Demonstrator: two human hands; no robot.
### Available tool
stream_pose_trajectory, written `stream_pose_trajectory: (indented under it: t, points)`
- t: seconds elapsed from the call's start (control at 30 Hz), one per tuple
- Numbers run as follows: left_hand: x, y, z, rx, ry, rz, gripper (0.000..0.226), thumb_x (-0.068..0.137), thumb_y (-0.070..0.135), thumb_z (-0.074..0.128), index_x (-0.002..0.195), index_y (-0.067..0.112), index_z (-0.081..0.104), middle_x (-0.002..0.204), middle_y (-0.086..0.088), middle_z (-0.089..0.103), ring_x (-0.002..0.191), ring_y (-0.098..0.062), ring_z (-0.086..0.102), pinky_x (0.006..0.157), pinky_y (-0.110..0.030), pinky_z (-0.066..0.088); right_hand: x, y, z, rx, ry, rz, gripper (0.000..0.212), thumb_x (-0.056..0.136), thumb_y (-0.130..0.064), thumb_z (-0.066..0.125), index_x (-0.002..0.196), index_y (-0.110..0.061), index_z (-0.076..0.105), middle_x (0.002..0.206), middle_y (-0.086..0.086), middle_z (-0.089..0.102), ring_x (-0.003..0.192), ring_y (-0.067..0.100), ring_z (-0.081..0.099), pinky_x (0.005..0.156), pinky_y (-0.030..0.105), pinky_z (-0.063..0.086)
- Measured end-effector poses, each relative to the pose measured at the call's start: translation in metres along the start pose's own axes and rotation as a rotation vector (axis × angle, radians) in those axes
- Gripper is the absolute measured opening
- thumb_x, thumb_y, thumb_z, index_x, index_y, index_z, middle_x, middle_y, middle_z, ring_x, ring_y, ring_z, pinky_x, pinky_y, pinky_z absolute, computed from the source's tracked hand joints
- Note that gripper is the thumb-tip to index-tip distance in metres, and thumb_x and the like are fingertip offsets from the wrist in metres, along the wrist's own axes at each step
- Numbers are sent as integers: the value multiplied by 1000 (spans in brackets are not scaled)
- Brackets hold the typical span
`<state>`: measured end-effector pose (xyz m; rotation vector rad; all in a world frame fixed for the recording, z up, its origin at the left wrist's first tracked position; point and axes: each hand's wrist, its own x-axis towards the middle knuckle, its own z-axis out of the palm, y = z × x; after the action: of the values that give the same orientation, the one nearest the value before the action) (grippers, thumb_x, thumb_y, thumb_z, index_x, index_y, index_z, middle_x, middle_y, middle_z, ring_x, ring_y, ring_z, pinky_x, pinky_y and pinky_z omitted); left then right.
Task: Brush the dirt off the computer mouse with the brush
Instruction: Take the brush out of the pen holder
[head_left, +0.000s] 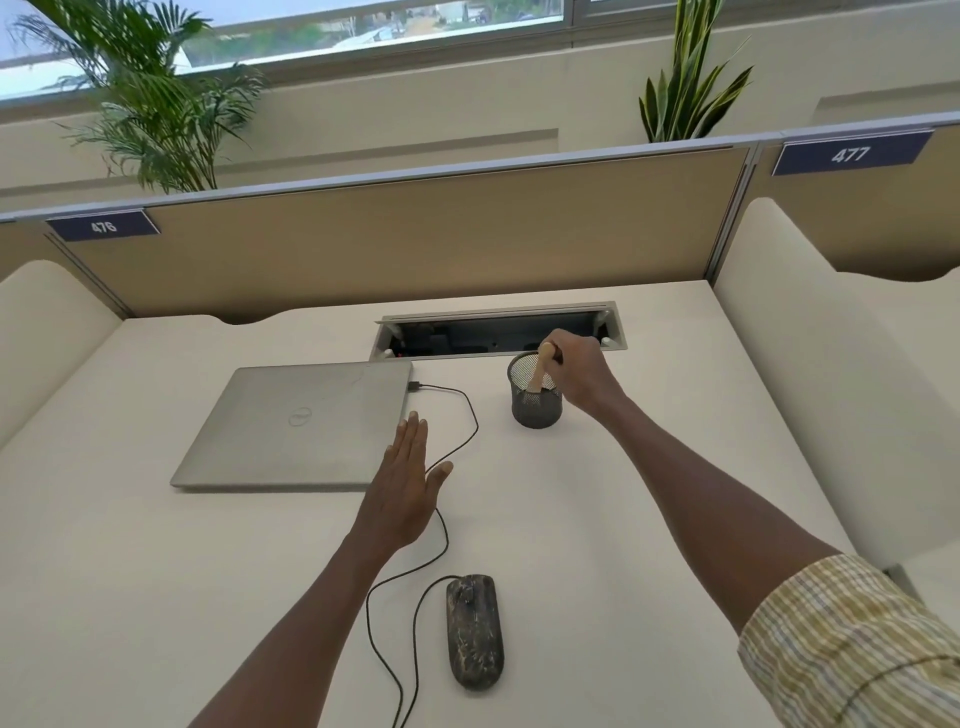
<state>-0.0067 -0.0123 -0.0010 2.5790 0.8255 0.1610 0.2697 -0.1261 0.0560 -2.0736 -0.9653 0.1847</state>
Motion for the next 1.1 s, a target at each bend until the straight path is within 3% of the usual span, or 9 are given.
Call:
stream_pose_trajectory:
  t: [0.2, 0.37, 0.47, 0.63, 0.83, 1.0, 1.1]
  points:
    - [-24, -1, -12, -14, -11, 15, 77, 107, 50, 32, 164, 10, 0, 173, 0, -7, 159, -10, -10, 128, -30, 1, -19, -24, -22, 6, 126, -11, 14, 92, -4, 53, 86, -2, 65, 81, 11, 70, 73, 27, 62, 67, 36, 51]
    - [-50, -9, -22, -65, -21, 23, 79, 106, 51, 36, 164, 12, -1, 173, 2, -7, 158, -8, -11, 131, -34, 4, -54, -51, -33, -11, 143, -29, 10, 91, -1, 54, 89, -1, 64, 84, 4, 68, 73, 18, 58, 59, 7, 38]
    - [-68, -11, -27, -100, -22, 44, 79, 106, 53, 36, 165, 14, 0, 173, 5, -6, 158, -6, -10, 131, -36, 10, -82, -62, -33, -23, 179, -23, 5, 92, -4, 57, 93, -4, 62, 86, 2, 66, 75, 20, 58, 59, 15, 38]
    - [-97, -11, -34, -142, -19, 92, 79, 105, 53, 37, 165, 16, 4, 174, 5, -1, 158, -5, -5, 126, -29, 9, -134, -76, -21, -39, 210, -5, 5, 92, -8, 58, 97, -6, 57, 91, 11, 70, 79, 33, 64, 69, 40, 52]
    - [-135, -13, -34, -199, -69, 140, 81, 104, 50, 49, 165, 15, 9, 174, 0, 12, 160, -16, 9, 123, -25, 8, -191, -96, -10, -38, 240, -11, 9, 92, -4, 61, 100, -2, 57, 85, 12, 69, 74, 34, 64, 63, 36, 49]
    - [-158, -25, -24, -242, -130, 153, 103, 89, 57, 70, 165, 15, 13, 171, 1, 22, 156, -18, 23, 125, -33, 22, -225, -101, -1, -14, 259, 3, 11, 92, -4, 61, 101, -7, 56, 83, 12, 70, 73, 32, 67, 66, 43, 55]
    - [-169, -28, -15, -249, -159, 124, 118, 75, 53, 86, 163, 16, 17, 161, 3, 37, 146, -17, 36, 118, -31, 32, -241, -99, 5, 1, 257, 21, 12, 92, -4, 60, 101, -11, 56, 81, 10, 69, 72, 33, 67, 67, 48, 56]
